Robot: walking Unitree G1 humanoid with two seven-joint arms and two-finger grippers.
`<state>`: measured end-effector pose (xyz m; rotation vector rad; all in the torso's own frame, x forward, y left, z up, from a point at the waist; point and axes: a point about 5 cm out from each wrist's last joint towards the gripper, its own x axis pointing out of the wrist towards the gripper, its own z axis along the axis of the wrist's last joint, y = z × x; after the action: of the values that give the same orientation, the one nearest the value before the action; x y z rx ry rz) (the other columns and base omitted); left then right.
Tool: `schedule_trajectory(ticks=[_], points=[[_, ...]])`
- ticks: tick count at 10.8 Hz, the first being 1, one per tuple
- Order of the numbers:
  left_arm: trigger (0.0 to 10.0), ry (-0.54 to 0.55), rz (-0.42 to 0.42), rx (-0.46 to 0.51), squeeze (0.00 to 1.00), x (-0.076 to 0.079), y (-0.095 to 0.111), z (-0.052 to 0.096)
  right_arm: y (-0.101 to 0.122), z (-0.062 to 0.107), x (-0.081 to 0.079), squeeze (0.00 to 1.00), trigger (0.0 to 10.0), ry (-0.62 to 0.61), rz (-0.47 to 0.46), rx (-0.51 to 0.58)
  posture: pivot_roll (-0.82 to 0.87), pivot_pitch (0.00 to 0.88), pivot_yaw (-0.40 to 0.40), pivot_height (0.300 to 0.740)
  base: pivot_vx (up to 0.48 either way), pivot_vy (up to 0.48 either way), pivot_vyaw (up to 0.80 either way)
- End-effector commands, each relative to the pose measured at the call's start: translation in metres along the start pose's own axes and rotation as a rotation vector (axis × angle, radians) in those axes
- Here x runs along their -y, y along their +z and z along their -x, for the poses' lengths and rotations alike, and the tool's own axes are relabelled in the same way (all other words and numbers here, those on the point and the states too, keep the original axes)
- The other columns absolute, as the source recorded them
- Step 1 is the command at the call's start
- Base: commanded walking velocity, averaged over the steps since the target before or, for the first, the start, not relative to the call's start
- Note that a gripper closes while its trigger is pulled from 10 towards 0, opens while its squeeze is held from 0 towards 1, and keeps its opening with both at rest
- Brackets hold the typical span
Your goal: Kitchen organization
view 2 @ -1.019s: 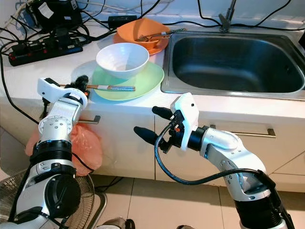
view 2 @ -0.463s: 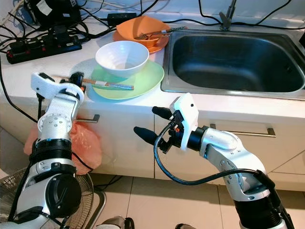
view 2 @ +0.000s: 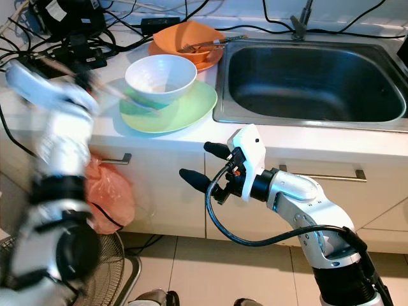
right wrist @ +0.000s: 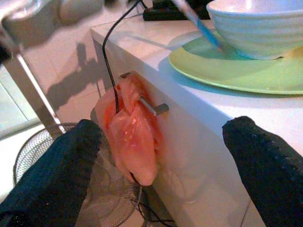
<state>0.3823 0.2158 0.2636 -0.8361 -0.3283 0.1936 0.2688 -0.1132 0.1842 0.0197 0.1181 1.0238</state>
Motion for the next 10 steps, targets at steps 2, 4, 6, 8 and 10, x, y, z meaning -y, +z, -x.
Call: schedule_trajectory(ticks=[2, 4, 6, 8, 10], points=[[0.0, -0.181, -0.126, 0.094, 0.0, 0.038, 0.017, -0.001, 0.002, -0.002, 0.002, 0.76, 10.0, -0.01, 0.018, 0.01, 0.0, 0.063, 0.063, 0.74, 0.0, 0.0, 0.0], [0.0, -0.325, -0.241, 0.106, 0.0, 0.058, 0.008, 0.006, 0.003, -0.003, 0.003, 0.76, 10.0, -0.015, 0.022, 0.019, 0.0, 0.059, 0.069, 0.74, 0.0, 0.0, 0.0], [0.0, -0.39, -0.351, 0.122, 0.0, 0.072, -0.005, 0.018, 0.002, -0.003, 0.003, 0.76, 10.0, -0.018, 0.023, 0.022, 0.0, 0.051, 0.074, 0.74, 0.0, 0.0, 0.0], [0.0, -0.439, -0.387, 0.155, 0.0, 0.081, -0.007, 0.024, 0.004, -0.005, 0.005, 0.76, 10.0, -0.021, 0.028, 0.031, 0.01, 0.048, 0.075, 0.74, 0.0, 0.0, 0.0], [0.0, -0.496, -0.412, 0.188, 0.0, 0.096, -0.005, 0.031, 0.005, -0.006, 0.006, 0.76, 10.0, -0.033, 0.033, 0.042, 0.01, 0.045, 0.079, 0.74, 0.0, 0.0, 0.0]])
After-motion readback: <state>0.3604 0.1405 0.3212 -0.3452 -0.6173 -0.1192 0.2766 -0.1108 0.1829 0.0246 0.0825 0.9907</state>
